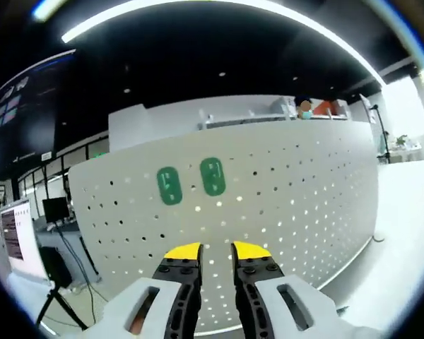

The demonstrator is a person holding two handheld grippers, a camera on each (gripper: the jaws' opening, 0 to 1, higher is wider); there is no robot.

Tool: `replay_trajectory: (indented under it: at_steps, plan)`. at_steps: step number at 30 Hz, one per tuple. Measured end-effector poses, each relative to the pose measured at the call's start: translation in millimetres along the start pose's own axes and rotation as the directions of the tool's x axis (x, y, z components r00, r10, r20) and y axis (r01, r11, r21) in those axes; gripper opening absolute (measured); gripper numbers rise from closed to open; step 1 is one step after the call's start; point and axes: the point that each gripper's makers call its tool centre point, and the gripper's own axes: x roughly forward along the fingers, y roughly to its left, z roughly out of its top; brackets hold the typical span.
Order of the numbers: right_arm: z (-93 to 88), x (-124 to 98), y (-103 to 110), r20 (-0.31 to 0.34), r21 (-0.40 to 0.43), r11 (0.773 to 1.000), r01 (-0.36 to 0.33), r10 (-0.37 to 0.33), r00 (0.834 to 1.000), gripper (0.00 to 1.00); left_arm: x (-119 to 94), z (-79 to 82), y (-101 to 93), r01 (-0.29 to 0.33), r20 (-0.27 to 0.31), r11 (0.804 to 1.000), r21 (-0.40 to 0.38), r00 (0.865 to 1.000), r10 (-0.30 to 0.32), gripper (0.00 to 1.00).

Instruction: Insert the hook assembly into the mounting plate slot until the hook locks in place.

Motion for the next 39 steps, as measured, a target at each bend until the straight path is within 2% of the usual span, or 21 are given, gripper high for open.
replay_trajectory:
  at_steps: [17,33,39]
  plan:
    - [3.3,2.1,-11.1,0.010,-0.007,1.000,0.020,-0.020,1.000,0.32,-54.6,-4.1,-13.0,0.051,0.006,0.998,-0.031,0.999,-0.050,0.18]
    - [11.9,11.3,-38.2,0.035,-0.009,0.998,0.057,-0.057,0.998,0.32,-119.3,-7.4,-31.2,0.114,-0.005,0.991,-0.074,0.993,-0.115,0.20]
    - [17.1,15.7,-52.5,0.051,-0.012,0.996,0.086,-0.085,0.995,0.32,-148.2,-10.7,-37.4,0.130,-0.009,0.987,-0.098,0.991,-0.132,0.27]
